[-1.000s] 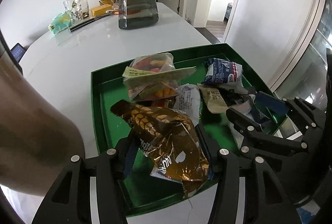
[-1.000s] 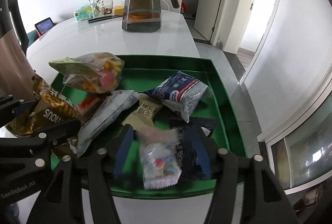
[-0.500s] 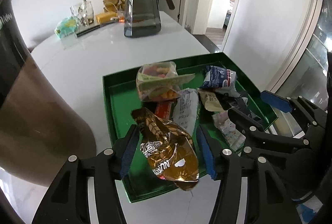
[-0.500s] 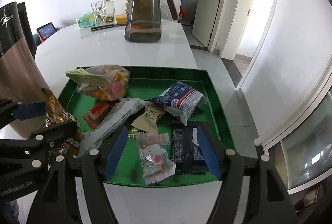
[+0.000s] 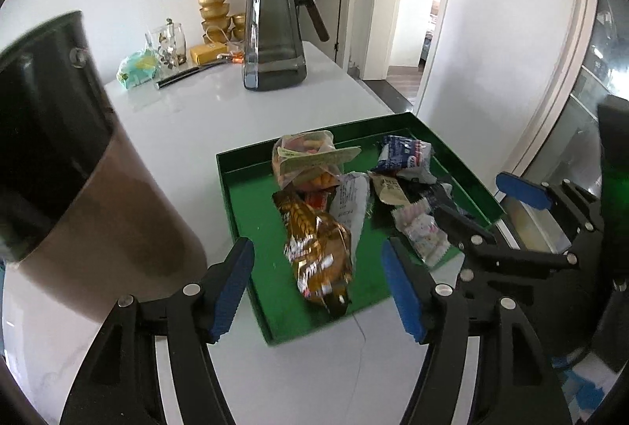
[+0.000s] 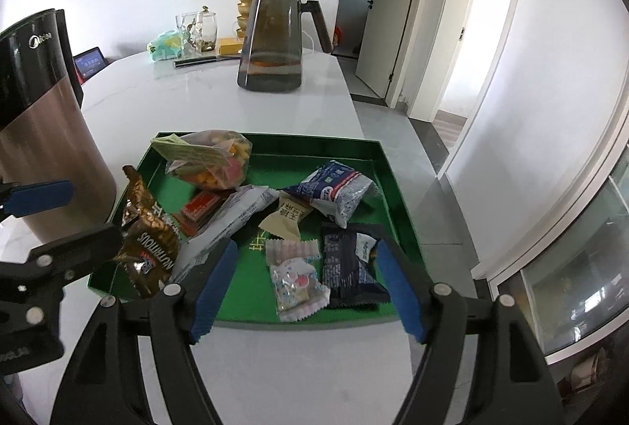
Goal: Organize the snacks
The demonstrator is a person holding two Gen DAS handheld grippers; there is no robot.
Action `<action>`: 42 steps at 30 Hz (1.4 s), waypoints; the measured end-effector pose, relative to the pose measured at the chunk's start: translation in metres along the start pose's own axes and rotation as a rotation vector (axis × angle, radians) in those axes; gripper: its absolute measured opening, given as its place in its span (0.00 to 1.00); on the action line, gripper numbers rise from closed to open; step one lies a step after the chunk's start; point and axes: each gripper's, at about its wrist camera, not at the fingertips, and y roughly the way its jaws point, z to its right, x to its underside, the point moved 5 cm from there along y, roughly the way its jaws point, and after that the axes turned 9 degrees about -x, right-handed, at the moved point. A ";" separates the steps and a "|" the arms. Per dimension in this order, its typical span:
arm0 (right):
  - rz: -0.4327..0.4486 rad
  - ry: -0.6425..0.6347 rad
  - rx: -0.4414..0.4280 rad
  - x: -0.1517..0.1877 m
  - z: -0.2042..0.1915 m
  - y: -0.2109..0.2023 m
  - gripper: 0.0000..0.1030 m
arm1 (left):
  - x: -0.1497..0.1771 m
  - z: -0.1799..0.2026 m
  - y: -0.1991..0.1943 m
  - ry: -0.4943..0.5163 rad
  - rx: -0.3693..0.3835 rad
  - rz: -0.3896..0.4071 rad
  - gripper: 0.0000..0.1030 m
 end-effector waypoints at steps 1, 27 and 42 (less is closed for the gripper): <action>0.005 0.004 -0.002 0.001 -0.001 -0.006 1.00 | 0.003 0.000 -0.006 0.002 0.008 0.003 0.60; 0.111 -0.033 -0.158 0.055 -0.109 -0.152 1.00 | 0.094 -0.081 -0.144 0.008 -0.065 0.149 0.80; 0.080 0.035 -0.131 0.091 -0.122 -0.175 1.00 | 0.135 -0.109 -0.157 0.111 -0.088 0.118 0.80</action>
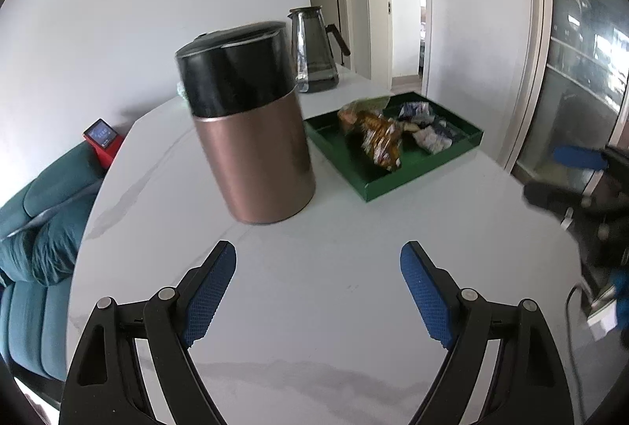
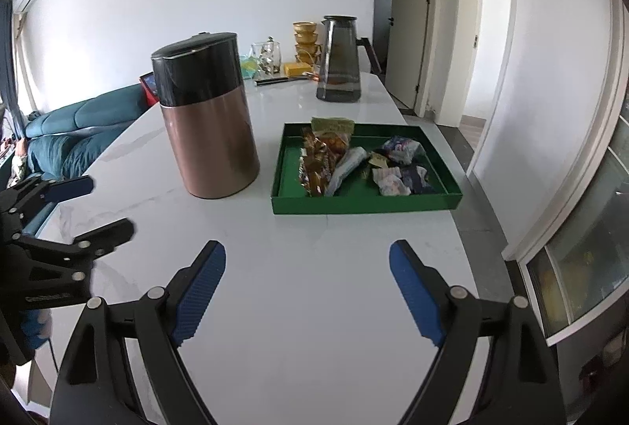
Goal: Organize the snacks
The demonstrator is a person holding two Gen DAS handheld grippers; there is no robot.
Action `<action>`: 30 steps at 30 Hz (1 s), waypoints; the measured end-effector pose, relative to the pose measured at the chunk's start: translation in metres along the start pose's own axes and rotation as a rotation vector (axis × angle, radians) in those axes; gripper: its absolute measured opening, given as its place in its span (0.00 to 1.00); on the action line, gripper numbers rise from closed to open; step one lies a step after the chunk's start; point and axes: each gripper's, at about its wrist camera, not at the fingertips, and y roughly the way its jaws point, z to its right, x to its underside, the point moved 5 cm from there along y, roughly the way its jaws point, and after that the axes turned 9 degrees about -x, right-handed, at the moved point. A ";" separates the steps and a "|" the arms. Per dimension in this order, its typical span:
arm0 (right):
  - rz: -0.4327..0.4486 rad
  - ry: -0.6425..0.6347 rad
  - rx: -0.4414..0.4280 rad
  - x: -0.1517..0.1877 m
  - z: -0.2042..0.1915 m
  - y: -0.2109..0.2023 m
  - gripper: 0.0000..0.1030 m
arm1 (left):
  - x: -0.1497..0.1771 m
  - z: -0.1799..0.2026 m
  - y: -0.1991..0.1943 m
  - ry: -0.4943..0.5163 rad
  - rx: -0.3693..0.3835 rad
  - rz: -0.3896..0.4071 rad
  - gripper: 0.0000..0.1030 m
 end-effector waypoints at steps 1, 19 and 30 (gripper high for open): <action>-0.002 0.006 0.009 0.002 0.002 -0.001 1.00 | 0.003 -0.004 0.000 0.004 -0.007 -0.004 0.80; -0.025 0.020 0.064 0.013 0.002 -0.003 1.00 | 0.033 -0.048 0.009 0.002 -0.029 -0.047 0.80; -0.039 0.040 0.081 0.020 0.009 0.000 1.00 | 0.036 -0.060 0.013 -0.009 -0.037 -0.063 0.80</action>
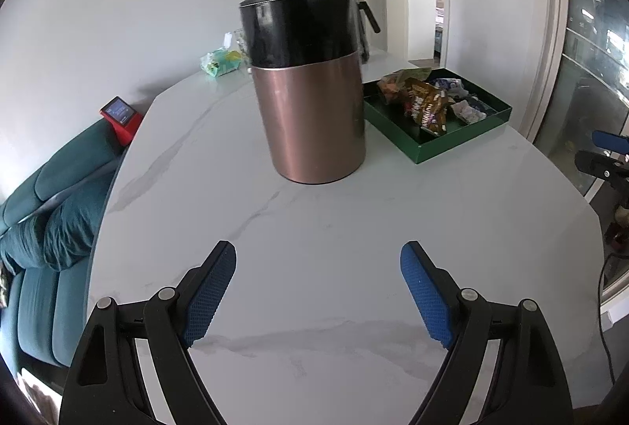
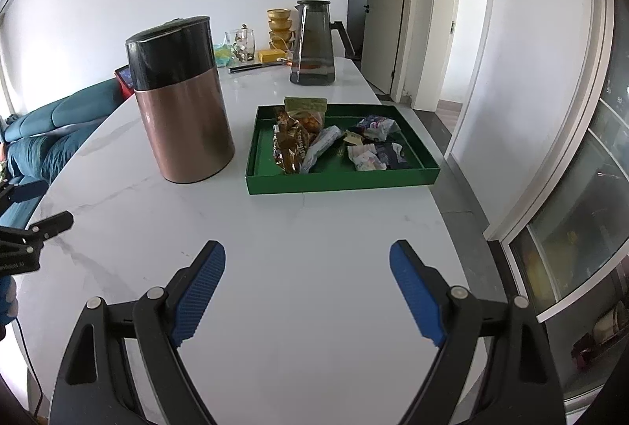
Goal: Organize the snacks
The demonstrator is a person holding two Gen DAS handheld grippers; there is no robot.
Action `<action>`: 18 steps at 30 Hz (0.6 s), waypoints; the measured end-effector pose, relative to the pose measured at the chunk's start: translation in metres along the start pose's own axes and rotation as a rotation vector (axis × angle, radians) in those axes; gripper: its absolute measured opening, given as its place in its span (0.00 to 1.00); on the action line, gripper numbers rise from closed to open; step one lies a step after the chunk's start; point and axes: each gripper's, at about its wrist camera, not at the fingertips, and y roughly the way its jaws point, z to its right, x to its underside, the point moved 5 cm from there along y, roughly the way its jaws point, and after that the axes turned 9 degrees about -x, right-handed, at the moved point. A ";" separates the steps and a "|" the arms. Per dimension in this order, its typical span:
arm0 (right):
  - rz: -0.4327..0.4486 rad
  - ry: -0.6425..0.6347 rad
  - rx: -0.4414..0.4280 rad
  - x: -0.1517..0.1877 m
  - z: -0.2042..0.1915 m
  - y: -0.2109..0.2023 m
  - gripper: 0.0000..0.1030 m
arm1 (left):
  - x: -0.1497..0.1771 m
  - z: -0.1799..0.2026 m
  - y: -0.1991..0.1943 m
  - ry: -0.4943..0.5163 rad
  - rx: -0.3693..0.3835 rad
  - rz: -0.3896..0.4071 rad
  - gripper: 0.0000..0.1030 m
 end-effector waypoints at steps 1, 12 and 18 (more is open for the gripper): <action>-0.002 -0.001 0.001 0.000 0.000 0.001 1.00 | 0.001 -0.003 0.001 -0.003 -0.006 -0.002 0.80; -0.017 0.009 -0.002 0.004 0.007 0.005 1.00 | 0.008 -0.036 0.011 -0.032 -0.065 -0.030 0.80; -0.032 0.019 0.008 0.008 0.013 0.008 1.00 | 0.010 -0.042 0.017 -0.015 -0.105 -0.037 0.80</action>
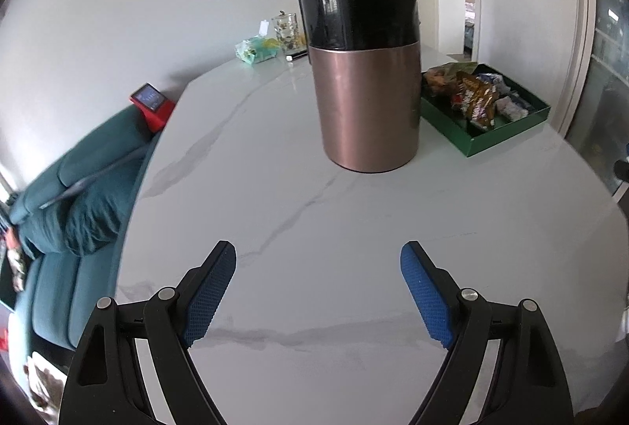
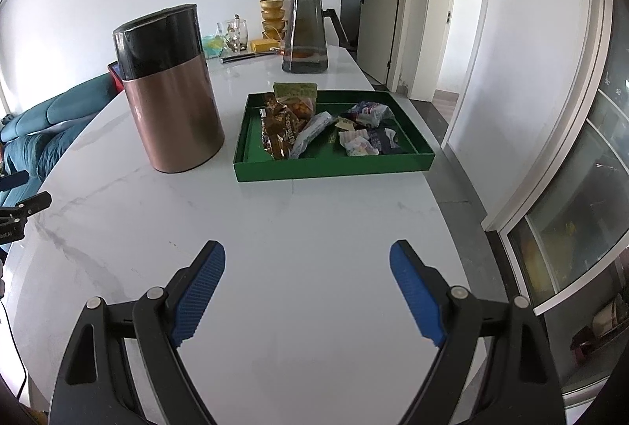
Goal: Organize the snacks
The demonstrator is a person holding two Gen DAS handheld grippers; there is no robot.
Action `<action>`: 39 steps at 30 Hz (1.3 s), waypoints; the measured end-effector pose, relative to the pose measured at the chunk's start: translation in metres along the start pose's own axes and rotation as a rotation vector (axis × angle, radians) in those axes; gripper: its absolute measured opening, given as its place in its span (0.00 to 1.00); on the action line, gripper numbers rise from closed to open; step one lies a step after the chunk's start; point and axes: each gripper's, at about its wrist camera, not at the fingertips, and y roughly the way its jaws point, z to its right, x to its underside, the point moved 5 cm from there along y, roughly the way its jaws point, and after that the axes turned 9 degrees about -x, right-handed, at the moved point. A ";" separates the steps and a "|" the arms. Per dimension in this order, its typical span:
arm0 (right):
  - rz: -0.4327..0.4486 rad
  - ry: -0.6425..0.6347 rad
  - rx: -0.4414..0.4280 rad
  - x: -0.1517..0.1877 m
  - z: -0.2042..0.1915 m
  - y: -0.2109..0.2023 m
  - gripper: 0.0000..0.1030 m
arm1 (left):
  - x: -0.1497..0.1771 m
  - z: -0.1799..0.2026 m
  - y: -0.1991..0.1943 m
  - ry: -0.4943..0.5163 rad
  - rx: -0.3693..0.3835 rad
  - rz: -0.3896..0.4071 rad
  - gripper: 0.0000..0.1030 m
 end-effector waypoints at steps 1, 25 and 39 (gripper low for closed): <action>-0.002 -0.002 0.001 0.000 0.000 0.001 1.00 | 0.000 0.000 0.000 0.005 -0.005 -0.002 0.80; -0.019 -0.005 0.014 -0.002 0.006 0.012 1.00 | 0.001 0.016 0.015 -0.017 0.116 -0.048 0.80; -0.028 -0.010 0.020 0.000 0.005 0.015 1.00 | 0.001 0.016 0.016 -0.015 0.121 -0.039 0.80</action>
